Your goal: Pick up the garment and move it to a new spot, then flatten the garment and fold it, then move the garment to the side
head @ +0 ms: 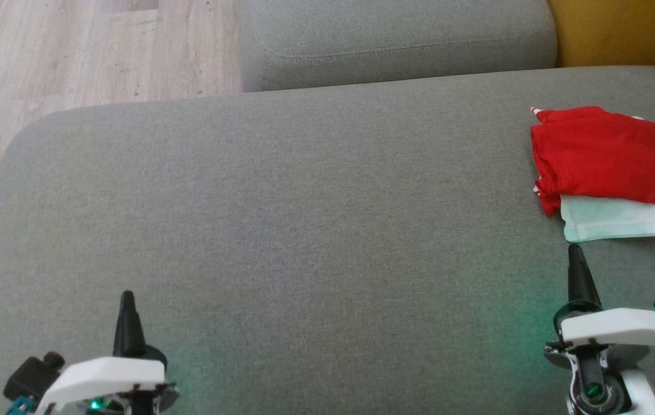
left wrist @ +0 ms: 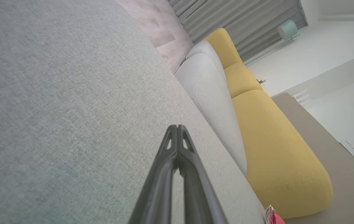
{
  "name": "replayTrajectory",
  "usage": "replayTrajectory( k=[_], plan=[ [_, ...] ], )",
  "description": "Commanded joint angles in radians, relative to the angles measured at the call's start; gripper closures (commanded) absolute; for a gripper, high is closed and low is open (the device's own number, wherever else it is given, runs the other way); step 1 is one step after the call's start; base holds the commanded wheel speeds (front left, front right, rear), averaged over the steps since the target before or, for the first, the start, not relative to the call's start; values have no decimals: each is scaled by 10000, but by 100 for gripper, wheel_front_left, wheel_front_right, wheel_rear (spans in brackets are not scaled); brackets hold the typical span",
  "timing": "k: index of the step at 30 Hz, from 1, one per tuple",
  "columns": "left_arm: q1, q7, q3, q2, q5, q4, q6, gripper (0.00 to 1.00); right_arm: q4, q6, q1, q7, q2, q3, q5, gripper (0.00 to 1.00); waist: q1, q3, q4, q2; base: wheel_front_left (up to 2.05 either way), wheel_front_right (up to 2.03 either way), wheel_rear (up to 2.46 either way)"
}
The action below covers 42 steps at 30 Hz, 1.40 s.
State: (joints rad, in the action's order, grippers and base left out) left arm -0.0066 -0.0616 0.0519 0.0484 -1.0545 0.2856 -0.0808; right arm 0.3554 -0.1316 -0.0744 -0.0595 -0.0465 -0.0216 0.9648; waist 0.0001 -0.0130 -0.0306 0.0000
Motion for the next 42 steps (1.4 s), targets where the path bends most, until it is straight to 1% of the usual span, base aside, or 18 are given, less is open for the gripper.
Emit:
replayTrajectory(
  k=[1,42],
  plan=[
    [-548,105,-370,68,-314,-343,-88,100,-421,5,-409,122,-75,16,366,100,0,3,11,0,0,0,0],
    [-902,1327,-1309,69,-4360,-390,-403,100,-948,8,-349,1321,-79,-663,5054,100,0,76,237,0,0,0,0]
  ],
)
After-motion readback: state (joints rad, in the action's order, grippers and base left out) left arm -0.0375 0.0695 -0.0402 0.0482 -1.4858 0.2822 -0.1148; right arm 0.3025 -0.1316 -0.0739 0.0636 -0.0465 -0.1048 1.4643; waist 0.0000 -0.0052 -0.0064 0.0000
